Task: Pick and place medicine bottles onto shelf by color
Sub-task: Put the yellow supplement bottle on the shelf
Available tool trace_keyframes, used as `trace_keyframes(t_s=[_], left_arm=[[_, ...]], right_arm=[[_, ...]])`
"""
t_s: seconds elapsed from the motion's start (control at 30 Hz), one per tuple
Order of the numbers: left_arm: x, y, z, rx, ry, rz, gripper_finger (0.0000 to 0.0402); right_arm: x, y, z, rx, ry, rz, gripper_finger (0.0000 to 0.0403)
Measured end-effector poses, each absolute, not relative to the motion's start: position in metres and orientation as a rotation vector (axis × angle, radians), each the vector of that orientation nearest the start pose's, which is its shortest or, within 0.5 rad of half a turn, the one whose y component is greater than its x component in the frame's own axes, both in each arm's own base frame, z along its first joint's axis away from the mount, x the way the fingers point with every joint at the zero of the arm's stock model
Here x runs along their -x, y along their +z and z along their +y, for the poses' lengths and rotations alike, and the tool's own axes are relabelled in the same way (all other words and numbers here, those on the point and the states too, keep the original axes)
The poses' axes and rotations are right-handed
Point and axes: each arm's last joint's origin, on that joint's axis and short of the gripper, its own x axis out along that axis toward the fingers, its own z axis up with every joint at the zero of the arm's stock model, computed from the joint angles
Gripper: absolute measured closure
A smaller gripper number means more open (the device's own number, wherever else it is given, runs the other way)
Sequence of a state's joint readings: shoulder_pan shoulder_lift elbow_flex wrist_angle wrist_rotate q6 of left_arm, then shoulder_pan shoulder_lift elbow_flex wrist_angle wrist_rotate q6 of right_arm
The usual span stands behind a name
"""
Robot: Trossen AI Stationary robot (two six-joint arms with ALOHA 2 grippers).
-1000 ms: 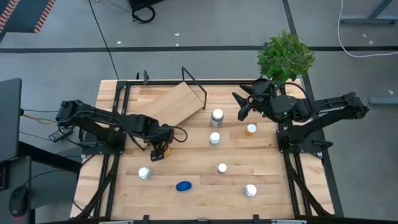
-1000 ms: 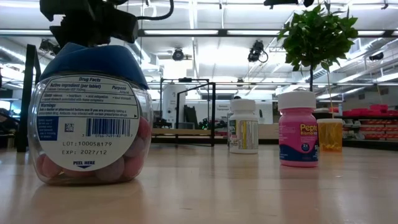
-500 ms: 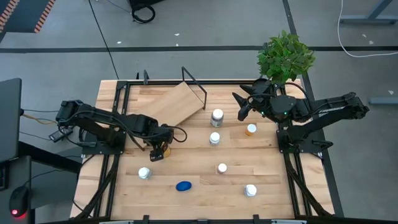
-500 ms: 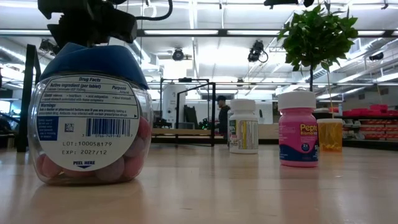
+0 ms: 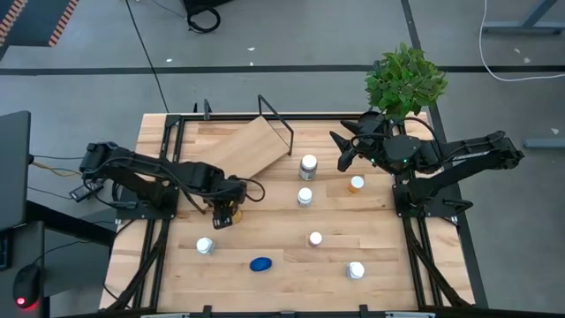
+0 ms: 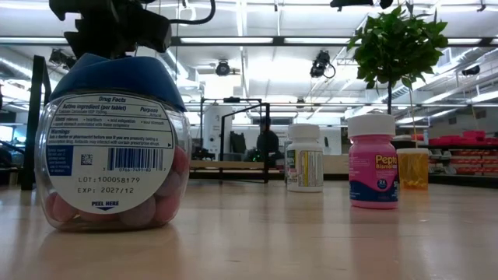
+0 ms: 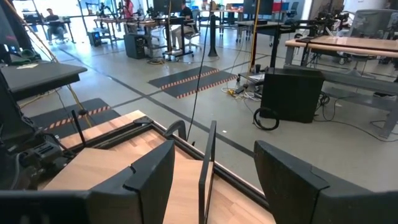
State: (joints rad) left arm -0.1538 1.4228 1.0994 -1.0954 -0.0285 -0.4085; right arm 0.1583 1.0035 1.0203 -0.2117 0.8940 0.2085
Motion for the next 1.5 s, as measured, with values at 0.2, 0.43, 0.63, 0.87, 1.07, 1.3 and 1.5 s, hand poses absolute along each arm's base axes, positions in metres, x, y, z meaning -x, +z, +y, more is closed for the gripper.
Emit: trace_keyframes(t_s=[0.2, 0.43, 0.63, 0.87, 1.07, 1.3, 1.5], left_arm=[[-0.247, 0.278, -0.026, 0.236, 0.217, 1.401, 0.0184], [-0.242, 0.306, -0.002, 0.231, 0.299, 1.424, 0.0184], [-0.230, 0.316, 0.025, 0.242, 0.383, 1.428, 0.0184], [-0.198, 0.330, 0.059, 0.290, 0.522, 1.335, 0.0184], [-0.159, 0.312, 0.075, 0.394, 0.589, 1.361, 0.0184], [-0.139, 0.291, 0.083, 0.451, 0.666, 1.360, 0.0184], [-0.132, 0.289, 0.098, 0.433, 0.734, 1.344, 0.0178]], right_arm=[[-0.207, 0.374, 0.010, -0.098, -0.747, 0.095, 0.0175], [-0.207, 0.373, 0.010, -0.095, -0.747, 0.097, 0.0175], [-0.207, 0.373, 0.010, -0.093, -0.747, 0.100, 0.0175], [-0.207, 0.373, 0.010, -0.092, -0.747, 0.105, 0.0175], [-0.207, 0.372, 0.010, -0.088, -0.748, 0.111, 0.0175], [-0.207, 0.372, 0.008, -0.086, -0.758, 0.113, 0.0175], [-0.207, 0.372, 0.003, -0.087, -0.783, 0.112, 0.0175]])
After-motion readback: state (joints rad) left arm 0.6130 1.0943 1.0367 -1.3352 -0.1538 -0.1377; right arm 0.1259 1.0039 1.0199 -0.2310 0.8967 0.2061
